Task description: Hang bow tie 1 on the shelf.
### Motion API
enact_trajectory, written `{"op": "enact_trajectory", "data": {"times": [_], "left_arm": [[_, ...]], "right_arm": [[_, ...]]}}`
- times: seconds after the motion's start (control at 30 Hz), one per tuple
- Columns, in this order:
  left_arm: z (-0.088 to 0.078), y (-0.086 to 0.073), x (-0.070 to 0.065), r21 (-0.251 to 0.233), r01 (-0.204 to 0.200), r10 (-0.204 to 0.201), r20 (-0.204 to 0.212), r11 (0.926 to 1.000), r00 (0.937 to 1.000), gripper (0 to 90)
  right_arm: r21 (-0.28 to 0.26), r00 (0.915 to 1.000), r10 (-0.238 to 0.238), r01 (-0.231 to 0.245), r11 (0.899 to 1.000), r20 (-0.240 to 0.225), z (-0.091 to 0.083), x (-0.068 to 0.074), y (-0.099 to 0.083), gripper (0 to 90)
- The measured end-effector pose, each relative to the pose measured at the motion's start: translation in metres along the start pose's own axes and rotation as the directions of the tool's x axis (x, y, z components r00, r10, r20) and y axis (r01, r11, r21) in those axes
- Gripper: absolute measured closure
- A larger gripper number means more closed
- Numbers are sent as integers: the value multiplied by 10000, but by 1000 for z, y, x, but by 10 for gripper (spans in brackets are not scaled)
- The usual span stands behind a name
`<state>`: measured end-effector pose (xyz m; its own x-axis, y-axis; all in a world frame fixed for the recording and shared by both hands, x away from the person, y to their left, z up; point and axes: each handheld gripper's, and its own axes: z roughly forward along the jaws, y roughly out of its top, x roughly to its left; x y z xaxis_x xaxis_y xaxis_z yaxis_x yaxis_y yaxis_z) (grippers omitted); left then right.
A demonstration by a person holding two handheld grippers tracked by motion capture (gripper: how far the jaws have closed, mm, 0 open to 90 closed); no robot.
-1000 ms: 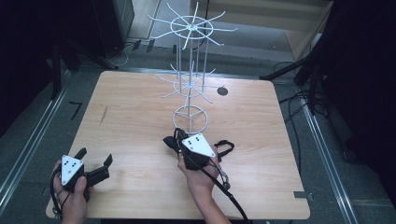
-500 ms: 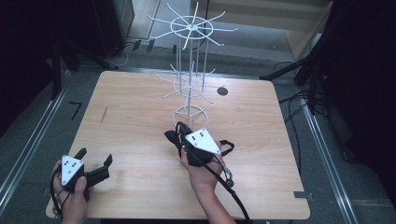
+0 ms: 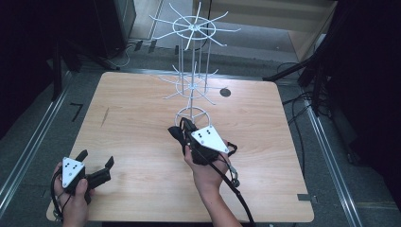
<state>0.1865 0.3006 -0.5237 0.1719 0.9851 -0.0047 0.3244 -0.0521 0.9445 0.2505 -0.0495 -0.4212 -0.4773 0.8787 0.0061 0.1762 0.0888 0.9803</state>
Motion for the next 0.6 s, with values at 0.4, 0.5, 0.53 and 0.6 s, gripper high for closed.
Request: {"op": "enact_trajectory", "data": {"times": [0.4, 0.5, 0.53, 0.6], "left_arm": [[0, 0, 0, 11, 27, -27, 22, 10000, 10000, 81], [0, 0, 0, 2, 41, -41, 16, 10000, 10000, 81], [0, 0, 0, 2, 43, -43, 18, 10000, 10000, 81], [0, 0, 0, 9, 43, -43, 20, 10000, 10000, 81]], "right_arm": [[-177, 10000, -74, 74, 9998, 4, -1, -1, 12, 896], [-244, 9999, -103, 102, 9997, -47, -1, -2, 16, 896], [-292, 9999, -113, 111, 9995, -65, -2, -2, 17, 896], [-360, 9999, -111, 108, 9993, -104, -2, -2, 19, 896]]}}
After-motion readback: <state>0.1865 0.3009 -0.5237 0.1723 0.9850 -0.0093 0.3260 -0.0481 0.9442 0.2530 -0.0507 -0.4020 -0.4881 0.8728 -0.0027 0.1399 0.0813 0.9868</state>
